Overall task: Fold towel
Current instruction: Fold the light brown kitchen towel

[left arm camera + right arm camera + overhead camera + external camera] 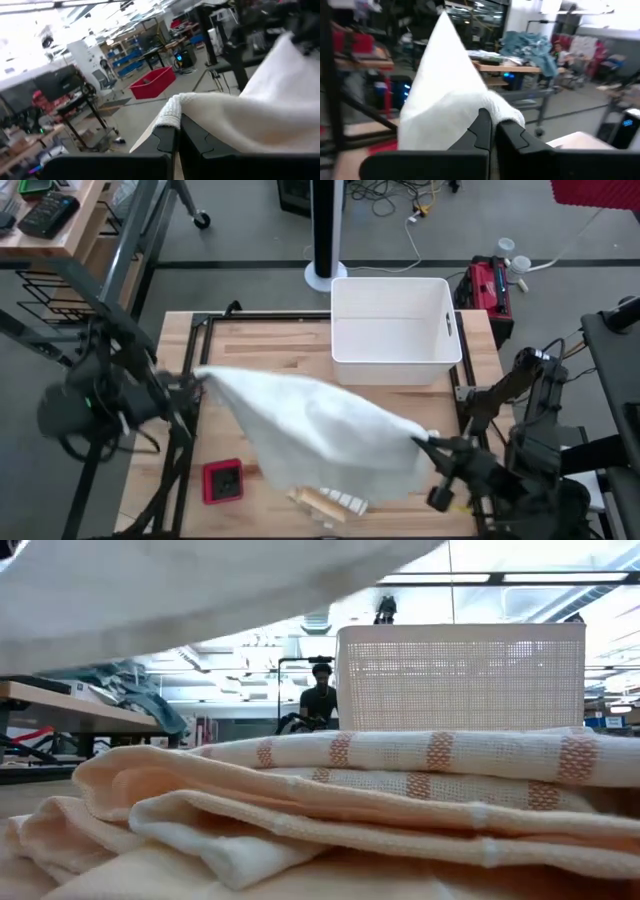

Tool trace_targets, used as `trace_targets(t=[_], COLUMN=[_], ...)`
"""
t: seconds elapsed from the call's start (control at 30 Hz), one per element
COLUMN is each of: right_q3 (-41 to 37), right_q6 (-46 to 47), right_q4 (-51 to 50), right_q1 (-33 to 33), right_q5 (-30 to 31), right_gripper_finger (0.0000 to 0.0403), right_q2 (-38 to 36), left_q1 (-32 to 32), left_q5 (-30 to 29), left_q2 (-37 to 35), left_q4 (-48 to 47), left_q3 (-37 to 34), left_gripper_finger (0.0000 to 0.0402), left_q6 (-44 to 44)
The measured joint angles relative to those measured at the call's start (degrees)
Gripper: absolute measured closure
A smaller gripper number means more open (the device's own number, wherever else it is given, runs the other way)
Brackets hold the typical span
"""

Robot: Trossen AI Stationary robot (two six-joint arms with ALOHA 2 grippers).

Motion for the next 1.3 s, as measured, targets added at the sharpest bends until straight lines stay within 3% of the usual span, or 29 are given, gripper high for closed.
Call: trace_targets(t=[0.1, 0.2, 0.27, 0.33, 0.5, 0.6, 0.77, 0.9, 1.03, 1.17, 1.3], right_q3=[-0.9, -2.7, -4.9, -8.5, -17.3, -20.7, -22.8, -22.8, -22.7, -22.3, -19.9], right_q6=[1.8, 12.1, 23.4, 34.8, 54.1, 62.9, 77.5, 82.7, 82.0, 80.9, 81.3], right_q4=[-5.8, -15.0, -20.8, -23.9, -22.4, -22.1, -22.0, -21.3, -16.4, -16.0, -23.1], right_q1=[-2.2, -2.5, -2.5, -2.4, -2.0, -1.0, 0.4, 0.2, 0.4, 0.6, 0.6], right_q5=[-0.2, -1.7, -5.8, -11.3, -26.4, -32.1, -41.1, -50.3, -58.4, -59.1, -54.7], right_gripper_finger=[0.0403, 0.0403, 0.0403, 0.0403, 0.0403, 0.0399, 0.0370, 0.0320, 0.0260, 0.0211, 0.0184], right_q2=[0.1, 0.1, 0.3, 1.2, 4.5, 7.7, 11.6, 12.8, 13.0, 12.8, 12.6], left_q1=[0.1, -0.8, -2.0, -3.2, -4.0, -5.3, -6.4, -6.2, -6.2, -6.3, -6.3], left_q5=[1.1, 12.0, 22.5, 28.6, 31.5, 36.4, 45.9, 47.2, 54.4, 58.4, 53.5], left_q2=[-3.6, -5.6, -6.2, -5.8, -1.6, 1.4, 7.4, 8.6, 8.6, 8.3, 7.5], left_q4=[-0.8, -2.1, -3.9, -6.8, -11.1, -9.5, -6.6, -6.9, -3.0, 6.6, 12.1], left_q3=[-0.1, -0.9, -1.9, -3.9, -13.1, -18.3, -25.4, -29.0, -33.6, -38.3, -40.9], left_gripper_finger=[0.0401, 0.0401, 0.0401, 0.0401, 0.0401, 0.0401, 0.0399, 0.0384, 0.0370, 0.0366, 0.0366], left_q6=[0.1, -2.6, -8.9, -18.2, -38.0, -48.5, -58.9, -69.4, -80.1, -81.7, -75.1])
